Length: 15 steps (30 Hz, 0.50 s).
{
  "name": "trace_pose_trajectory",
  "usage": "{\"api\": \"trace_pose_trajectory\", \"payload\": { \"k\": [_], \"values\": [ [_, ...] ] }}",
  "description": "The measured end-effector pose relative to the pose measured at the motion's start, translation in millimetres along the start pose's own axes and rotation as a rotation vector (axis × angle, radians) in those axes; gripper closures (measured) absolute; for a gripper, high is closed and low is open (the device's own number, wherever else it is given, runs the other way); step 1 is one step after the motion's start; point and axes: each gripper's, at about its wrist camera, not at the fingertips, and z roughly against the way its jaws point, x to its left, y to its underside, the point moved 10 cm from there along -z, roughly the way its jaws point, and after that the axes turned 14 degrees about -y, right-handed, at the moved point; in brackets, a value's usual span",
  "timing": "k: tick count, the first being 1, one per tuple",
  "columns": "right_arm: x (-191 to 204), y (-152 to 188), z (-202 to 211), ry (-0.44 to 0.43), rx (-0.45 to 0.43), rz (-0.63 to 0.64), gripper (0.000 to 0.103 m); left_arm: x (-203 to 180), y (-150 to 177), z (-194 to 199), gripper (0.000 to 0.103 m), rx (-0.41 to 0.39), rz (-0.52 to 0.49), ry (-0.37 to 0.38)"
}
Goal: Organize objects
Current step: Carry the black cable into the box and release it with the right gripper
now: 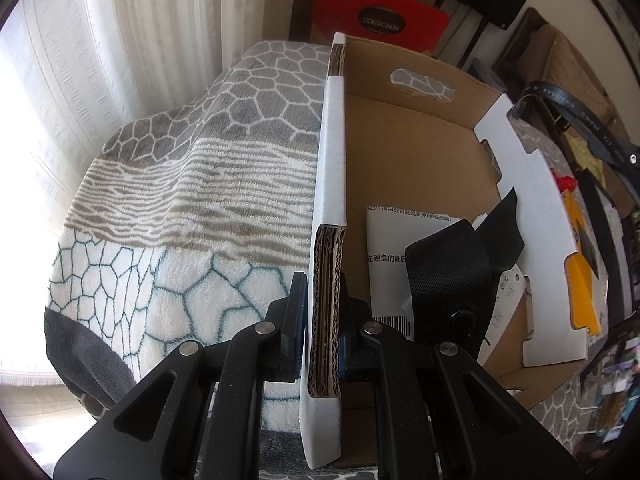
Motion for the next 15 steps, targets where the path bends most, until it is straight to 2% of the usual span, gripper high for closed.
{"api": "trace_pose_trajectory", "payload": {
  "k": [6, 10, 15],
  "values": [
    [31, 19, -34, -0.016, 0.059, 0.076, 0.086, 0, 0, 0, 0.092, 0.002, 0.008, 0.008],
    [40, 33, -52, 0.015, 0.096, 0.133, 0.085, -1, 0, 1, 0.092, 0.002, 0.013, 0.012],
    [46, 53, -69, 0.022, 0.14, 0.177, 0.078, 0, 0, 1, 0.092, 0.002, 0.012, 0.011]
  ]
}}
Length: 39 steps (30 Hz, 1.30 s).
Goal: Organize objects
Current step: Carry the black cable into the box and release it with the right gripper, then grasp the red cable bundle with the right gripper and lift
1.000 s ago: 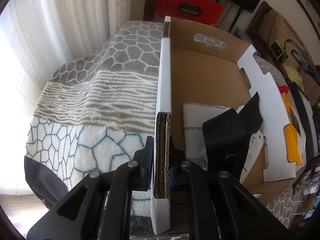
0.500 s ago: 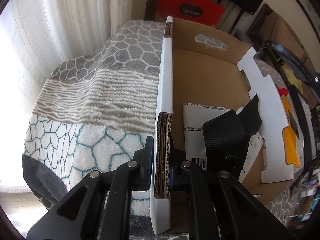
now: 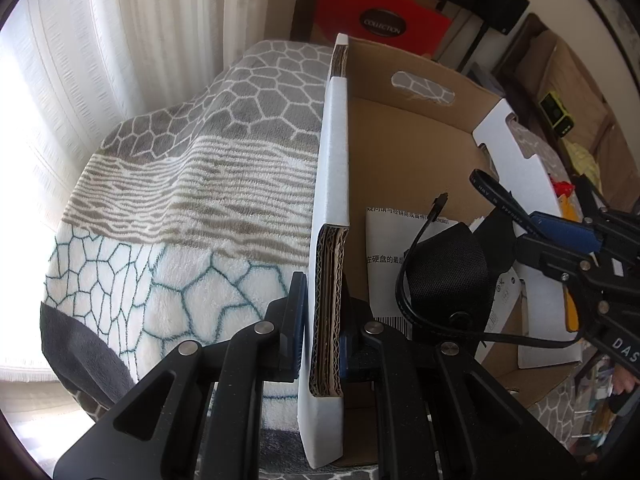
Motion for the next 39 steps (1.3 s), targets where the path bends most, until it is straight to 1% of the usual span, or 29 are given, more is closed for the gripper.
{"api": "trace_pose_trajectory", "payload": {
  "k": [1, 3, 7, 9, 10, 11, 12, 17, 20, 22, 24, 28, 33, 39],
  "values": [
    [2, 3, -4, 0.005, 0.01, 0.013, 0.077, 0, 0, 0, 0.092, 0.0, -0.001, 0.0],
    [6, 8, -10, 0.006, 0.031, 0.029, 0.069, 0, 0, 0, 0.092, 0.001, 0.002, 0.001],
    [13, 12, -16, -0.002, 0.057, 0.044, 0.061, 0, 0, 0, 0.092, 0.0, -0.001, 0.0],
    [14, 9, -10, -0.022, 0.041, 0.035, 0.055, 1, 1, 0, 0.092, 0.0, -0.002, -0.002],
    [15, 6, -5, -0.045, 0.029, 0.022, 0.054, 1, 1, 0, 0.092, 0.0, -0.003, -0.003],
    [15, 4, -1, -0.067, 0.019, 0.008, 0.049, 1, 1, 1, 0.092, 0.0, -0.005, -0.005],
    [14, 0, 6, -0.079, 0.003, -0.007, 0.048, 1, 1, 1, 0.092, -0.001, -0.006, -0.006],
    [-7, -14, 43, -0.066, -0.068, -0.055, 0.048, 1, 1, 2, 0.092, -0.002, -0.006, -0.008],
    [-26, -16, 65, -0.04, -0.098, -0.088, 0.048, 1, 1, 2, 0.092, -0.003, -0.007, -0.009],
    [-43, -14, 78, -0.018, -0.107, -0.119, 0.047, 2, 0, 2, 0.092, -0.004, -0.01, -0.009],
    [-62, -10, 88, -0.004, -0.103, -0.166, 0.045, 2, 0, 2, 0.092, -0.005, -0.013, -0.009],
    [-102, 2, 106, 0.025, -0.111, -0.259, 0.045, 2, 0, 1, 0.092, -0.005, -0.012, -0.011],
    [-143, 13, 117, 0.078, -0.117, -0.324, 0.045, 0, 0, 1, 0.092, -0.007, -0.02, -0.022],
    [-183, 26, 115, 0.111, -0.114, -0.409, 0.045, -1, 1, 1, 0.092, -0.003, -0.009, -0.016]
  ]
}}
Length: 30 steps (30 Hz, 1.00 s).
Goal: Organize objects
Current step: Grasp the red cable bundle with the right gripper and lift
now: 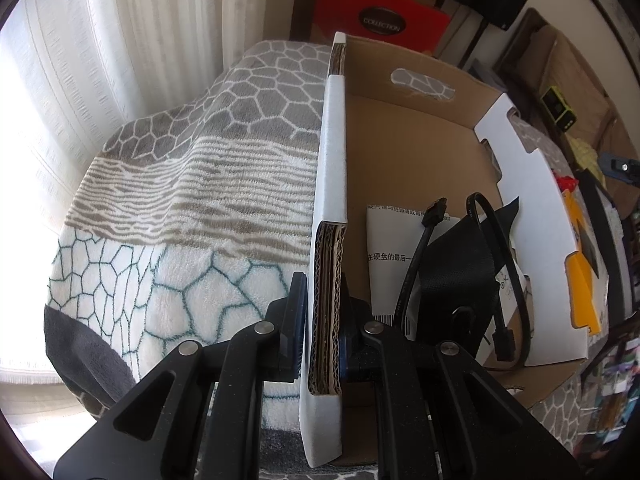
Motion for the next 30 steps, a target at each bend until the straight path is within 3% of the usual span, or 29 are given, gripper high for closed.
{"api": "trace_pose_trajectory", "payload": {
  "k": [4, 8, 13, 20, 30],
  "values": [
    [-25, 1, -10, 0.036, 0.011, -0.045, 0.045, 0, 0, 0, 0.092, -0.001, -0.002, -0.002],
    [-52, 4, -23, 0.059, 0.018, -0.121, 0.033, 0, 0, 0, 0.092, -0.001, -0.004, -0.004],
    [-75, 7, -37, 0.066, 0.025, -0.183, 0.027, 0, -1, -1, 0.092, -0.004, -0.008, -0.01],
    [-74, 9, -54, 0.04, 0.043, -0.144, 0.021, 1, -1, -1, 0.092, -0.004, -0.008, -0.011],
    [-72, 11, -77, 0.148, 0.108, -0.046, 0.015, 1, -1, -1, 0.092, -0.002, -0.008, -0.013]
  ]
}}
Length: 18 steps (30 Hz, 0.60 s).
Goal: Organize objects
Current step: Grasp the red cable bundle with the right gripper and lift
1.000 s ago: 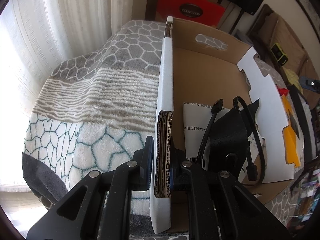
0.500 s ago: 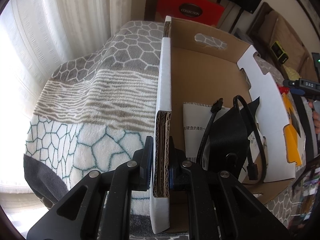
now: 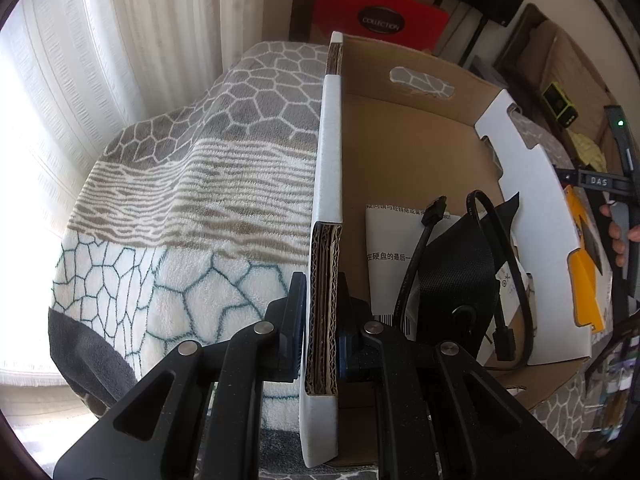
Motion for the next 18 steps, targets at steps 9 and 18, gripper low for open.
{"api": "trace_pose_trajectory", "payload": {
  "k": [9, 18],
  "values": [
    [-5, 1, 0, -0.031, -0.02, -0.054, 0.017, 0, 0, 0, 0.092, 0.0, 0.002, 0.0],
    [-10, -11, 33, -0.081, -0.091, -0.107, 0.018, 0, 0, 0, 0.092, 0.0, 0.002, -0.001]
  ]
}}
